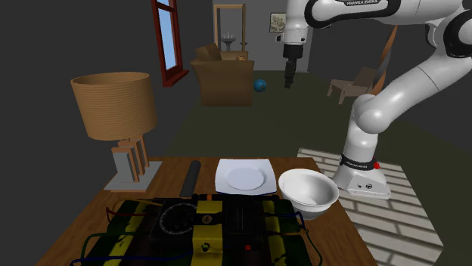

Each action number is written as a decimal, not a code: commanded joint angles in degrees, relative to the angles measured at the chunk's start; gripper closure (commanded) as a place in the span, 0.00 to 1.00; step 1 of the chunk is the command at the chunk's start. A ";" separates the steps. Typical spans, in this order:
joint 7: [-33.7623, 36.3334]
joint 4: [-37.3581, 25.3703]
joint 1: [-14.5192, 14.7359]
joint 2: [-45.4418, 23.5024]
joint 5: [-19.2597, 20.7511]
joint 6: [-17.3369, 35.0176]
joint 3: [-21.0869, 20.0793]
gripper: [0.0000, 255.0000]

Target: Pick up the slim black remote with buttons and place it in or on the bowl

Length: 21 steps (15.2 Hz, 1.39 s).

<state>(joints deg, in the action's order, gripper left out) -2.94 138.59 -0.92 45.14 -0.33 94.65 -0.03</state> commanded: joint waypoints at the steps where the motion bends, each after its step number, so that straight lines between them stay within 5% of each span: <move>1: 0.00 0.00 0.00 0.00 0.00 0.00 0.00 0.00; 11: 25.67 3.27 0.64 -5.49 -11.57 7.46 -13.89 0.00; 21: 50.67 -2.85 -1.05 -21.60 -17.99 18.53 -27.40 0.00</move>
<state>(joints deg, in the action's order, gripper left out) 44.72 136.99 -1.61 25.97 -18.06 111.77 -25.89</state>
